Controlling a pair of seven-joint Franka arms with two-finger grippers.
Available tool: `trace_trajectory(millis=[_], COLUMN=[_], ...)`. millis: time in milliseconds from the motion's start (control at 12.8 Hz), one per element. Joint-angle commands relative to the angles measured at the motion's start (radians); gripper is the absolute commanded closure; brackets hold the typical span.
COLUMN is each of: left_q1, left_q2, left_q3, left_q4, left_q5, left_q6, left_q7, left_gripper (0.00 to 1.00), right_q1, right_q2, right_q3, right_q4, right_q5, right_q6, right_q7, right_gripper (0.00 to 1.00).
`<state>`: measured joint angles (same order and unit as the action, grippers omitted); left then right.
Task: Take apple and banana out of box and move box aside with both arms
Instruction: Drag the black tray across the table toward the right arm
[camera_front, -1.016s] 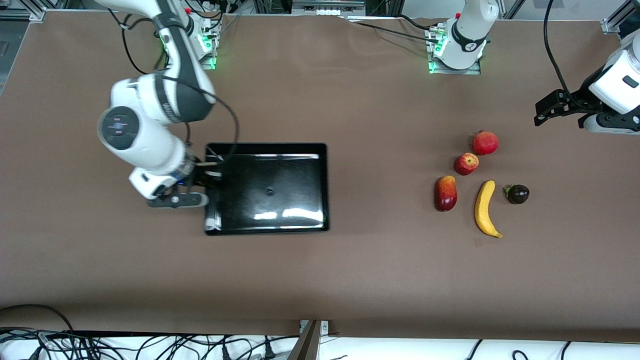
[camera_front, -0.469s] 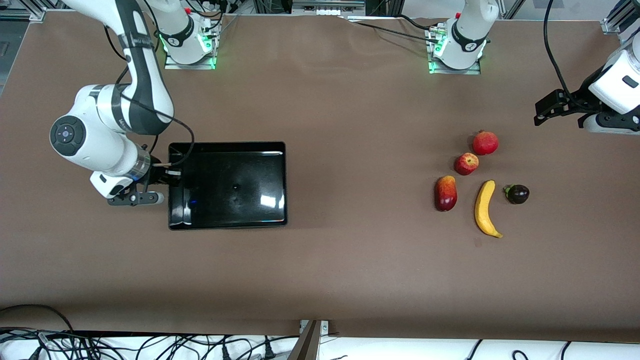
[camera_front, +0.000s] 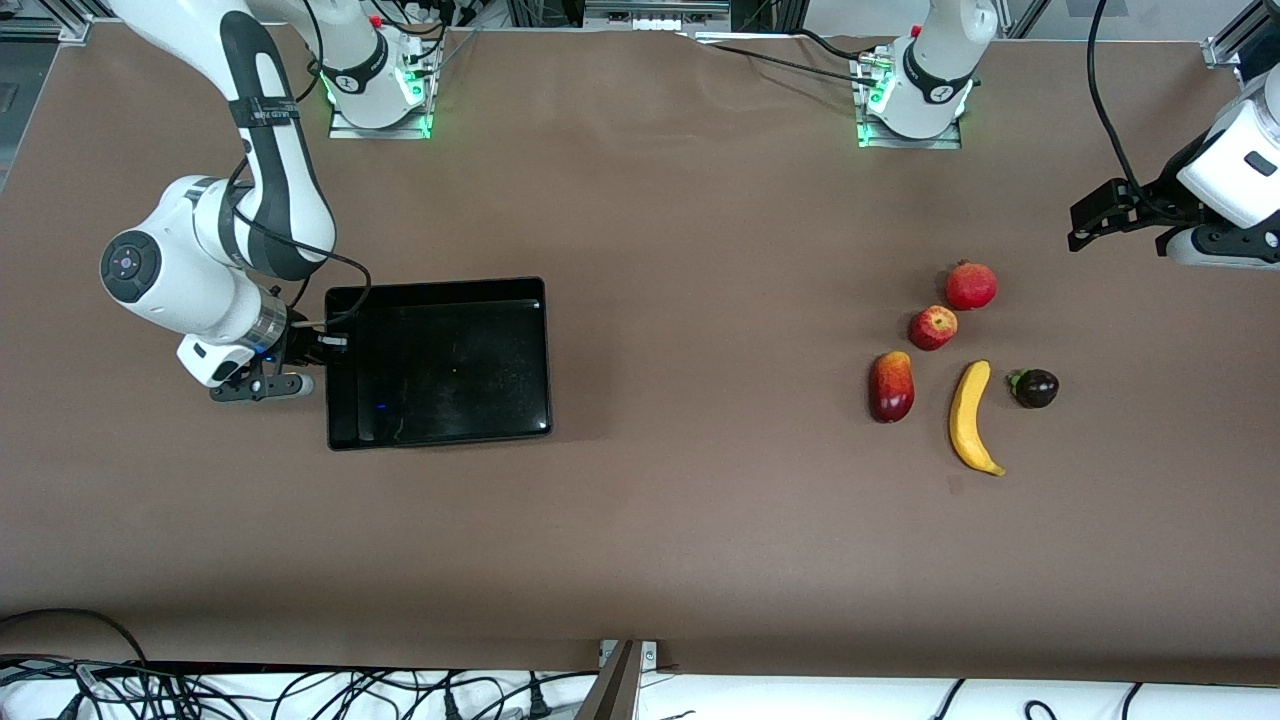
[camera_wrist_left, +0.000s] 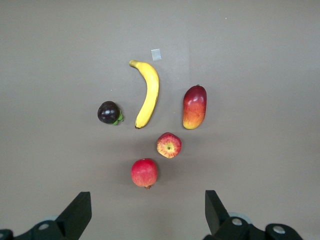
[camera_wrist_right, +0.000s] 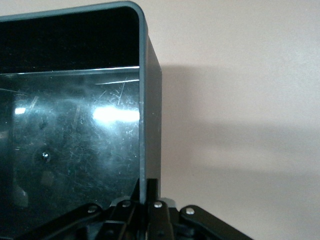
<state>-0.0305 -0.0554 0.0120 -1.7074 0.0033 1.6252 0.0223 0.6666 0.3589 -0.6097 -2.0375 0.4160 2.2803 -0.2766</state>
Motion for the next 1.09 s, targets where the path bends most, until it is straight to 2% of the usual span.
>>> trace_trajectory(millis=[0,625,1016], left_q1=[-0.002,-0.002,-0.002], left_q2=[0.014,0.014,0.014], left_q3=[-0.001,-0.001,-0.001], left_q4=[0.032,0.032,0.032], left_q5=[0.017,0.017,0.017], left_q6=[-0.024,-0.024,-0.024], left_q7=[-0.005,-0.005,-0.005], left_gripper=[0.00,0.00,0.00], right_q1=[0.002,0.001,-0.004], right_q2=[-0.043,-0.037,-0.020], right_q3=[-0.001,-0.001,0.001], right_q4=[-0.020,-0.021,-0.062], right_q5=[0.030,0.030,0.035], right_q6=[0.004,0.013,0.096], right_q7=[-0.026,-0.024,-0.029], right_gripper=[1.00,1.00,1.00])
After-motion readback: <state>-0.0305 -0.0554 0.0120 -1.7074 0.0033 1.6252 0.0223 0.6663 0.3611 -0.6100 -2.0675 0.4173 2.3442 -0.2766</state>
